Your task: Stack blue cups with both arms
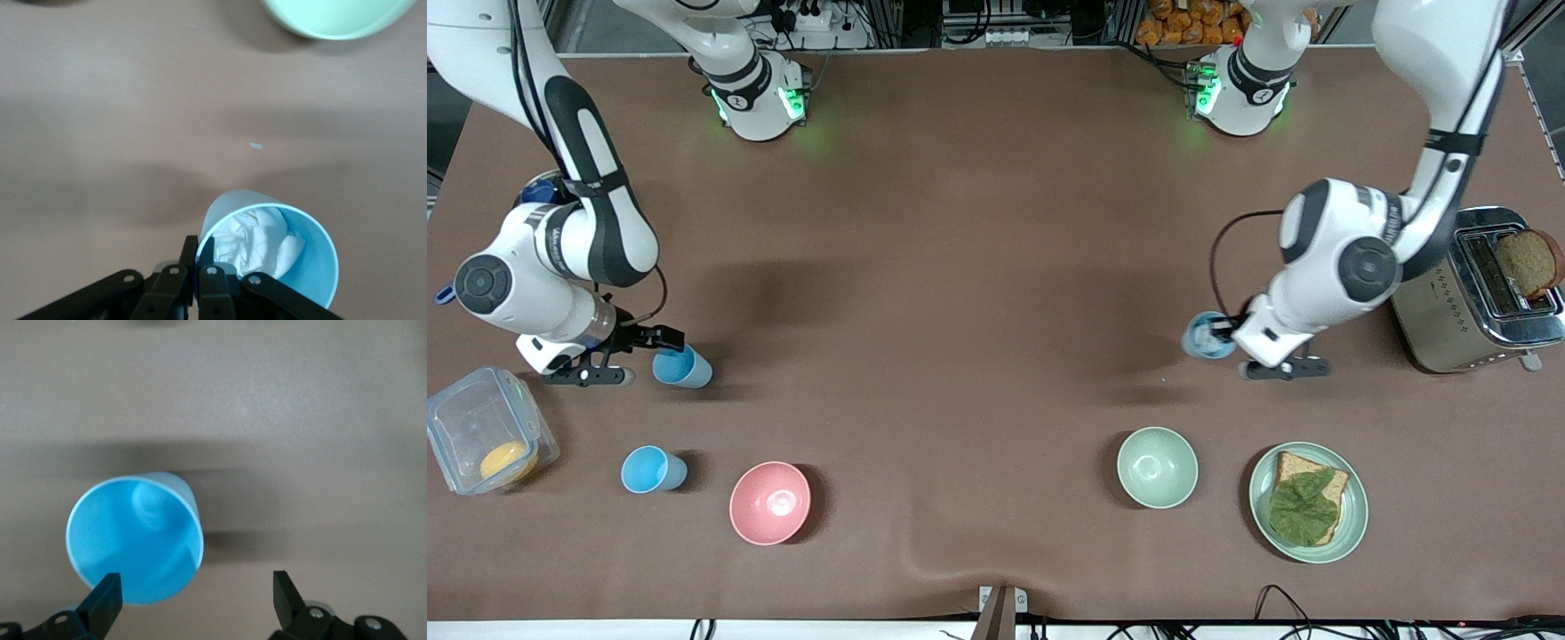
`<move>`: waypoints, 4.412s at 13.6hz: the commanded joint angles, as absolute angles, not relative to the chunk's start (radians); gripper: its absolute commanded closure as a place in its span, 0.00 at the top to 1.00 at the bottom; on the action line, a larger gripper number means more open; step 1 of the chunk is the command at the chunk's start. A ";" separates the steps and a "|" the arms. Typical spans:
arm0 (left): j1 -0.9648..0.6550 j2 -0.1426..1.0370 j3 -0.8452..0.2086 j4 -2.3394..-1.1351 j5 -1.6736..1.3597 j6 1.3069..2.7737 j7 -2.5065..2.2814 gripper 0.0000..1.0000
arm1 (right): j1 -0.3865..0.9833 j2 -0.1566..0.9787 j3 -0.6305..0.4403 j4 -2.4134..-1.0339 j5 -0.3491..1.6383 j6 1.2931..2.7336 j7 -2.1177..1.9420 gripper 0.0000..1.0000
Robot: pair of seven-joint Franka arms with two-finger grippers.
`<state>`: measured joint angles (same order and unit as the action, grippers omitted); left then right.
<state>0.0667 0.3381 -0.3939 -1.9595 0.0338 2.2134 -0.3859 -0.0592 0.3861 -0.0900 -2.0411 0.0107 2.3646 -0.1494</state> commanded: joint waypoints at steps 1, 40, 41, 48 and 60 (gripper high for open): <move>0.016 0.362 -0.451 -1.918 0.023 2.194 -0.507 0.00 | -0.067 0.425 -0.087 -1.996 0.009 2.355 -0.158 1.00; 0.150 0.040 -0.353 -1.601 0.037 1.707 -0.309 1.00 | 0.196 0.370 0.405 -1.606 0.186 1.873 0.992 0.00; 0.102 0.034 -0.291 -1.600 0.037 1.680 -0.264 1.00 | 0.221 0.370 0.408 -1.606 0.177 1.879 1.030 0.00; 0.061 0.026 -0.207 -1.566 0.017 1.646 -0.204 1.00 | 0.360 0.411 0.408 -1.701 0.025 2.020 1.259 0.00; 0.092 0.021 -0.196 -1.572 0.011 1.623 -0.175 1.00 | 0.422 0.477 0.408 -1.779 -0.008 2.169 1.427 0.00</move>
<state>0.0835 0.0307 -0.1974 -1.5786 0.0387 1.6436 -0.2119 0.4147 0.4680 0.4101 -1.7808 0.0132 2.1595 1.4006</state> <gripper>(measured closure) 0.000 0.943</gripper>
